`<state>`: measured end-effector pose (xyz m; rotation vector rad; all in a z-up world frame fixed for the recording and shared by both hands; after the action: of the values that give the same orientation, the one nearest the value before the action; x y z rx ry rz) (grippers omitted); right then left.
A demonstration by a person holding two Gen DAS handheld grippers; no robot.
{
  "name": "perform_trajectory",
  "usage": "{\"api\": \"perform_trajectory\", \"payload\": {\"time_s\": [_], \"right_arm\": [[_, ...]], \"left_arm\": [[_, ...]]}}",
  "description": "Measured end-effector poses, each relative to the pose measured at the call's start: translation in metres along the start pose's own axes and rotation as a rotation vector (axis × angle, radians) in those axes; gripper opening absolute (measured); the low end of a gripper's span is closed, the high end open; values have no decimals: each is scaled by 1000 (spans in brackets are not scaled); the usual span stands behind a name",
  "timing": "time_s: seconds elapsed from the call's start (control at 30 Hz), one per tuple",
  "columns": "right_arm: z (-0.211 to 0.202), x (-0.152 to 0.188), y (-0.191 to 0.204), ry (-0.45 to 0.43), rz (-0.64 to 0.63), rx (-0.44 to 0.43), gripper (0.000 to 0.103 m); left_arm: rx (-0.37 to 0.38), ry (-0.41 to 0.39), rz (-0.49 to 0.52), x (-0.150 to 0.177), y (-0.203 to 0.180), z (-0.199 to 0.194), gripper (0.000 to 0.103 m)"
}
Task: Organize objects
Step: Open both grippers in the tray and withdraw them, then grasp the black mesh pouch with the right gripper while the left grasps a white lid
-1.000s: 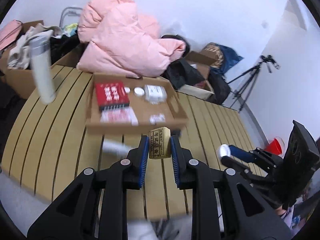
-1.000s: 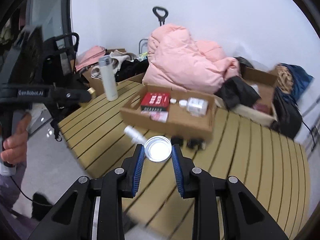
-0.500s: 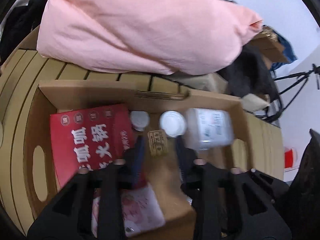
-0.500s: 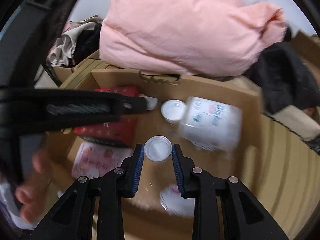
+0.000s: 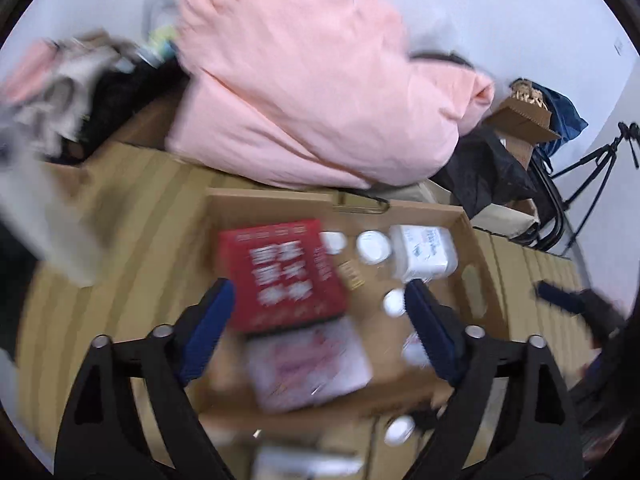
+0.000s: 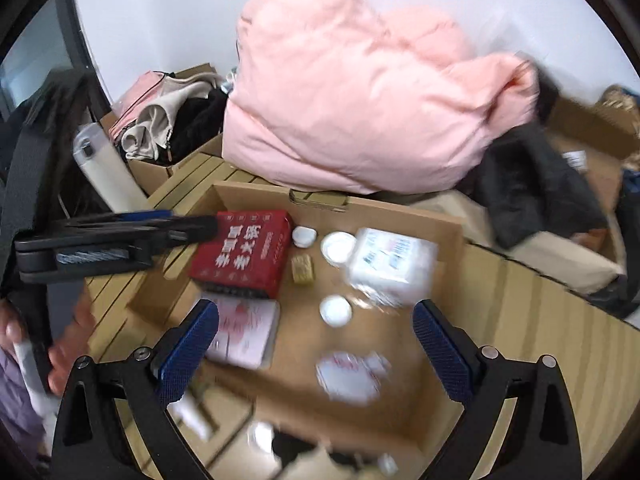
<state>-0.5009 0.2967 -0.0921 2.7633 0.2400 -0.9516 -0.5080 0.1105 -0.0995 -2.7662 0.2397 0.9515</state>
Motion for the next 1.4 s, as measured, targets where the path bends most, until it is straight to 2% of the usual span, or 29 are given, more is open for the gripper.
{"api": "perform_trajectory", "payload": {"time_s": [0.07,0.13,0.2,0.3,0.4,0.5,0.6,0.7,0.77,0.83,0.9,0.97,1.07,1.17,1.3,1.37,1.4], "right_arm": [[-28,16,0,-4,-12,33,99],[-67,44,3,-9,-21,56,99],[-99,68,10,-26,-34,44,99],[-153,104,26,-65,-67,39,99],[-206,133,41,-120,-74,61,99],[-250,163,59,-182,-85,44,99],[-277,190,79,-226,-122,76,103],[-287,221,100,-255,-123,97,103],[-283,245,109,-252,-106,81,103],[-274,264,114,-241,-86,77,103],[-264,275,114,-211,-51,71,103],[-256,279,116,-171,-59,80,103],[-258,280,116,-195,-44,86,103],[-254,280,103,-206,46,27,103],[-233,280,90,-175,73,33,102],[-218,274,85,-159,74,21,93],[-211,271,82,-156,70,20,89]], "left_arm": [[-50,-30,35,24,7,-41,88],[-53,-60,54,49,13,-88,89],[-37,-110,62,71,18,-133,99],[-82,-155,79,97,19,-185,100],[-89,-188,120,124,11,-228,102],[-94,-241,172,156,0,-268,103],[-104,-250,214,191,-11,-292,103],[-109,-257,235,224,-19,-299,103],[-46,-244,234,249,-22,-299,103],[48,-183,211,268,-22,-290,103],[59,-154,205,277,-22,-285,103],[37,-171,212,276,-20,-285,103],[22,-202,208,271,-19,-287,103],[15,-188,201,271,-17,-274,103],[40,-152,201,268,-20,-243,101],[60,-148,217,259,-27,-221,99],[75,-149,224,254,-32,-210,93]]}}
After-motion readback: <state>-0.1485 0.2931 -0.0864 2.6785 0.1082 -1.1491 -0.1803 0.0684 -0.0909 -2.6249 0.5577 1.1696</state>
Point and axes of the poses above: each gripper's, at about its wrist camera, not at the fingertips, and z roughly the way its jaws point, y to its left, x to its underside, the point moved 4 cm from there along z, roughly the way its jaws point, and after that the axes turned 3 degrees about z, right-handed, at the moved point
